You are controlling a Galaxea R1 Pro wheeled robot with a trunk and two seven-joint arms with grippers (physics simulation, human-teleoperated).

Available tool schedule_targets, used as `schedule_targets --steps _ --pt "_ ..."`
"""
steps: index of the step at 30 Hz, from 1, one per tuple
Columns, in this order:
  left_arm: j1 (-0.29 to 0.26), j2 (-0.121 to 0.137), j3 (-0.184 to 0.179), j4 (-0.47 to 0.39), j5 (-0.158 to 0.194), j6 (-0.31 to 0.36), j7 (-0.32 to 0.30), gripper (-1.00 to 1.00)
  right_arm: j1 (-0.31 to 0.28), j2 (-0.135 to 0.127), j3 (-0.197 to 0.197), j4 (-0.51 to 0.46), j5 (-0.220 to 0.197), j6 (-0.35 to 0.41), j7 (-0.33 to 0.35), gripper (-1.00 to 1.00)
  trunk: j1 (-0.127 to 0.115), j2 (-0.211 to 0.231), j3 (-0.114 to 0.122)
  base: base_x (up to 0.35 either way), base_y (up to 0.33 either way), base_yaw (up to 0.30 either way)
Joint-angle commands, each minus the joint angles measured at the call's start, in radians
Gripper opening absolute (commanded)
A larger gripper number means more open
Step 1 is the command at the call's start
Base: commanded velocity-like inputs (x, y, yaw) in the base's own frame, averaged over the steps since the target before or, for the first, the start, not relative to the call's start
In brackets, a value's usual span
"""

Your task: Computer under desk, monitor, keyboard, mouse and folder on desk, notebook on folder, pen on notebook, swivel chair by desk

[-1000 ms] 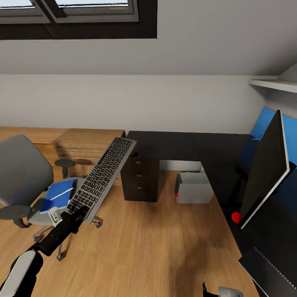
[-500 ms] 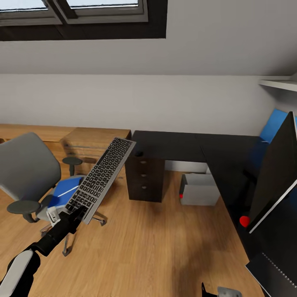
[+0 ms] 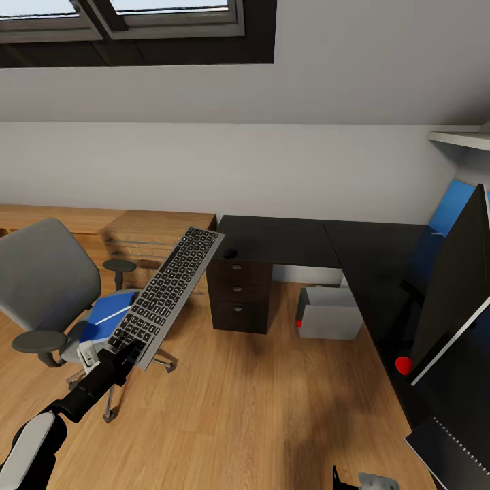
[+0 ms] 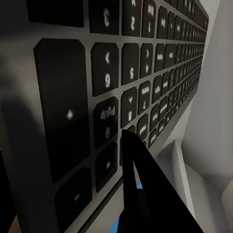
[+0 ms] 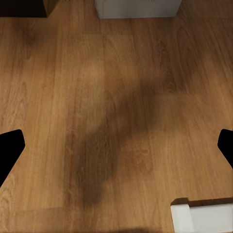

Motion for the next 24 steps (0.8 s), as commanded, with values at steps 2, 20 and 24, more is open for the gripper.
schedule_targets --steps 2,20,24 --pt "-0.001 0.000 0.002 0.000 0.003 0.007 -0.001 -1.00 -0.001 0.000 -0.005 0.002 0.010 -0.003 -0.006 1.00 0.000 -0.001 -0.001 0.000 0.000 0.000" --pt "-0.001 0.001 0.003 0.000 0.004 0.005 -0.001 -1.00 -0.001 0.000 -0.005 0.002 0.011 -0.003 -0.006 1.00 0.000 -0.001 -0.001 0.051 0.000 0.000" --pt "-0.001 0.006 0.004 0.000 0.004 0.009 -0.006 -1.00 -0.001 0.000 -0.005 0.002 0.011 -0.001 -0.006 1.00 0.000 -0.001 -0.001 0.091 0.000 0.000"
